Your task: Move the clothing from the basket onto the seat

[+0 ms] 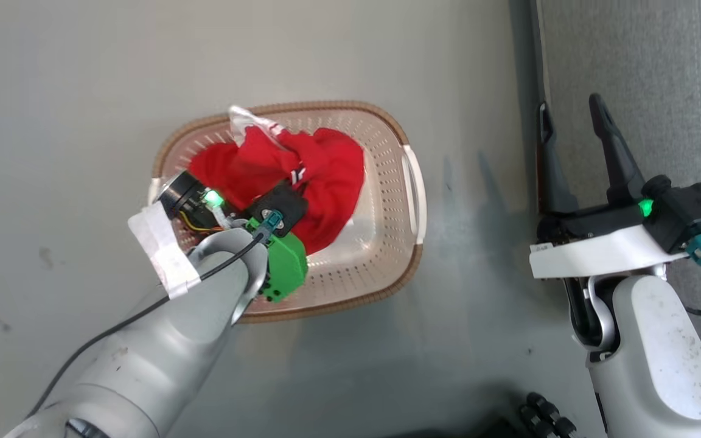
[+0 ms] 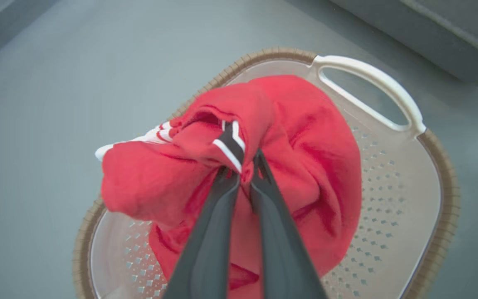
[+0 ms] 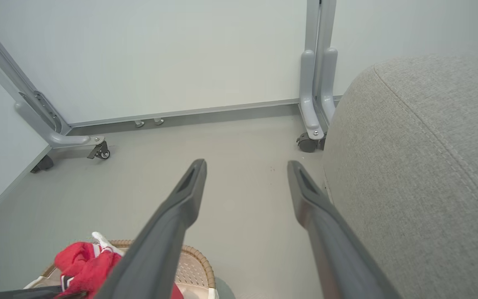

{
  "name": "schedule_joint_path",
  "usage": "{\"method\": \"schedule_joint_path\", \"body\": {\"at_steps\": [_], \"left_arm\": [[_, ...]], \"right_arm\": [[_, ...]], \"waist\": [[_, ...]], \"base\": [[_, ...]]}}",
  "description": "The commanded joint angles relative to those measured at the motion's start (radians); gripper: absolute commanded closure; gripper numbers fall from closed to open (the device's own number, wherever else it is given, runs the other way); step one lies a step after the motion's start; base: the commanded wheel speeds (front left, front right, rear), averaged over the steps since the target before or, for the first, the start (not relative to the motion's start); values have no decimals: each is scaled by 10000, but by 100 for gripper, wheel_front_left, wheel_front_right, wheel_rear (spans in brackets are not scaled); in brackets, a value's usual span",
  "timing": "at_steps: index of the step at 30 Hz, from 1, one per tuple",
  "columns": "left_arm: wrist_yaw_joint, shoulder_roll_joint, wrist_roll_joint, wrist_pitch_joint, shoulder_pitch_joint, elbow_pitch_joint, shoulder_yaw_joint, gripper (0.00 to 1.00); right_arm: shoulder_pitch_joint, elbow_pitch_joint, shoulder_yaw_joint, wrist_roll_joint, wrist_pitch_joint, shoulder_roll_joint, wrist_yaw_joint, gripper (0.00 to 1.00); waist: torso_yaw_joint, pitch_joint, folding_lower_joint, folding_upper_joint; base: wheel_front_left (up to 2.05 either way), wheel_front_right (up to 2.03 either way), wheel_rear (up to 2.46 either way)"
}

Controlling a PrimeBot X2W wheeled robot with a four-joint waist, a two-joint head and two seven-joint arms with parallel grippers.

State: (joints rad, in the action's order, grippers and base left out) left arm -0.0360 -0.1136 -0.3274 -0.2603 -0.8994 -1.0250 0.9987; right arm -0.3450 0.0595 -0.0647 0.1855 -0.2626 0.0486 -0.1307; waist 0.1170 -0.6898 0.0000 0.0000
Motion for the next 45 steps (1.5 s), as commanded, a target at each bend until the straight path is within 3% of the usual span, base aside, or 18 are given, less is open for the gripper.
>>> {"method": "schedule_joint_path", "body": {"at_steps": [1, 11, 16, 20, 27, 32, 45], "left_arm": [[124, -170, -182, -55, 336, 578, -215, 100], [766, -1123, -428, -53, 2180, 4822, -2193, 100], [846, -1345, -413, -53, 2973, 6334, -3315, 100], [560, -1329, -522, -42, 3669, 7491, -4430, 100], [-522, -987, -831, -42, 4655, 8668, -5854, 100], [-894, -939, -1090, -42, 5211, 9100, -6018, 100], [-967, -1249, -1682, -43, 6364, 9663, -5108, 100]], "right_arm": [[205, 77, 57, -85, -34, 32, 0, 0], [802, 250, 267, -397, 125, 31, 0, 0], [1022, 208, 312, -428, 328, 31, 0, 0], [1254, 208, 326, -431, 469, 31, 0, 0], [1694, 266, 288, -307, 604, 30, 0, 0], [2158, 280, 178, -236, 715, 30, 0, 0], [3280, 74, -230, 29, 1029, 30, 0, 0]], "waist": [[-785, 1158, 0, 0], [-1568, 2563, 0, 0], [-1775, 3052, 0, 0], [-1878, 3467, 0, 0], [-1960, 4172, 0, 0], [-1953, 4806, 0, 0], [-1786, 6177, 0, 0]], "base": [[0, 0, 0], [0, 0, 0], [0, 0, 0], [0, 0, 0], [0, 0, 0], [0, 0, 0], [0, 0, 0]]}}
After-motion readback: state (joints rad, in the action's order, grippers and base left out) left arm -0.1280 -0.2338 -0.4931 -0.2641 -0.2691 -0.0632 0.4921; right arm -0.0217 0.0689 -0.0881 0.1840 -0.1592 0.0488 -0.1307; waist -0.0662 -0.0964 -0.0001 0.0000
